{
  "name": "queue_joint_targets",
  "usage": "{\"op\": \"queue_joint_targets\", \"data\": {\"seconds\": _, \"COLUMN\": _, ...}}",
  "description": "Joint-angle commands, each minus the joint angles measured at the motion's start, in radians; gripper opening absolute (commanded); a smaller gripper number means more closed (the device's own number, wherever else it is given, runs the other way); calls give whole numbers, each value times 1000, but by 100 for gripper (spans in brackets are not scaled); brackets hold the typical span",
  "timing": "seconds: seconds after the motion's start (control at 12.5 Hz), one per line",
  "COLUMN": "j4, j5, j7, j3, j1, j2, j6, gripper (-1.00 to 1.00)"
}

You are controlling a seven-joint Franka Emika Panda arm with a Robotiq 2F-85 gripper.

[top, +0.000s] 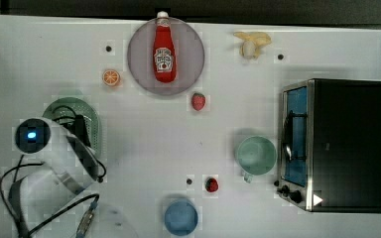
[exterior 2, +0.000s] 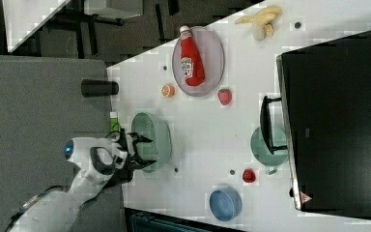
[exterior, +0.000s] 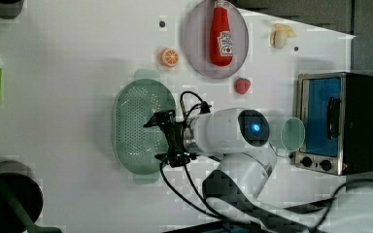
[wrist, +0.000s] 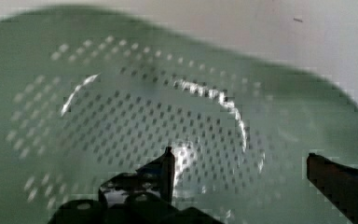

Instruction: Drag strainer left to right.

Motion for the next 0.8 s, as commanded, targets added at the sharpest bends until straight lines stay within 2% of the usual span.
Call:
{"op": "queue_joint_targets", "data": {"seconds": 0.08, "j4": 11, "j5": -15, "j7": 85, "j3": -49, "j1": 0, "j2": 19, "j6": 26, "gripper": 100}}
{"op": "queue_joint_targets", "data": {"seconds": 0.32, "j4": 8, "j5": -16, "j7": 85, "j3": -101, "j1": 16, "j2": 42, "j6": 60, "gripper": 100}}
{"op": "queue_joint_targets", "data": {"seconds": 0.8, "j4": -43, "j5": -16, "j7": 84, "j3": -143, "j1": -6, "j2": 1, "j6": 59, "gripper": 100}}
